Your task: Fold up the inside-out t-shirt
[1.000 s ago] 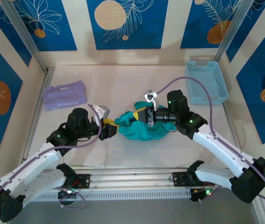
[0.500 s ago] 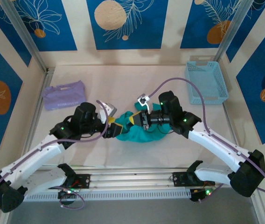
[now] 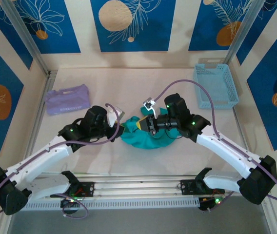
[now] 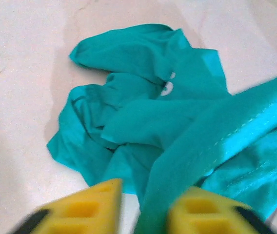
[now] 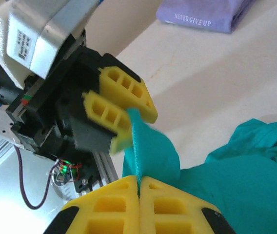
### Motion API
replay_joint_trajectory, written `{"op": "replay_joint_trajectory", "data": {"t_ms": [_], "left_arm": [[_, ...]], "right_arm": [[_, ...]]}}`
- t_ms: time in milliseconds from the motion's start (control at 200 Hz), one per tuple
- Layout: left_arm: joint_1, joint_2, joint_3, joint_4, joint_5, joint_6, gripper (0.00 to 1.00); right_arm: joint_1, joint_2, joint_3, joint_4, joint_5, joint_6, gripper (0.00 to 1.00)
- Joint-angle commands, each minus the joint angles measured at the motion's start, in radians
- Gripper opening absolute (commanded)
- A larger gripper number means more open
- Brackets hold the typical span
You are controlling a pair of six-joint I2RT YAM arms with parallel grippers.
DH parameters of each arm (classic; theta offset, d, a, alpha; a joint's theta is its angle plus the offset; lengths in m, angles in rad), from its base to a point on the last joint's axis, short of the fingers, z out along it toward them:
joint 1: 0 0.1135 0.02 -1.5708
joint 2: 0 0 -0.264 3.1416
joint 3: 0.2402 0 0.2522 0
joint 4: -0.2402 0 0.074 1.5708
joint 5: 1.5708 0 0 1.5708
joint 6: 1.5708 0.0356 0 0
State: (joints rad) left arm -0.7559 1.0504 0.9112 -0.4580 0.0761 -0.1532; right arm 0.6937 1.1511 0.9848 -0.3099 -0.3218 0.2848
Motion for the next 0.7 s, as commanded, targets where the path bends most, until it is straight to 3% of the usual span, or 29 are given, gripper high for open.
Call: {"op": "replay_joint_trajectory", "data": {"t_ms": [0,35,145,255,345,550,690], "left_arm": [[-0.007,-0.007,0.038,0.007,-0.054,-0.025,0.05],[-0.007,-0.010,0.037,0.024,-0.032,-0.035,0.00],[-0.008,-0.022,0.021,0.095,0.049,-0.098,0.00],[-0.007,-0.040,0.000,0.159,0.109,-0.170,0.00],[-0.007,-0.052,-0.016,0.200,0.150,-0.205,0.00],[-0.008,-0.034,-0.012,0.219,0.180,-0.238,0.00],[-0.011,-0.024,-0.002,0.212,0.180,-0.236,0.00]], "right_arm": [[0.006,0.000,0.055,-0.126,0.040,-0.119,0.00],[0.009,0.003,0.062,-0.153,0.071,-0.140,0.00],[0.044,0.026,0.092,-0.242,0.252,-0.176,0.06],[0.056,0.033,0.104,-0.278,0.447,-0.114,0.15],[0.064,0.030,0.101,-0.298,0.532,-0.078,0.19],[0.135,-0.008,0.068,-0.299,0.598,-0.059,0.31],[0.183,-0.086,0.015,-0.218,0.529,-0.028,0.41]]}}
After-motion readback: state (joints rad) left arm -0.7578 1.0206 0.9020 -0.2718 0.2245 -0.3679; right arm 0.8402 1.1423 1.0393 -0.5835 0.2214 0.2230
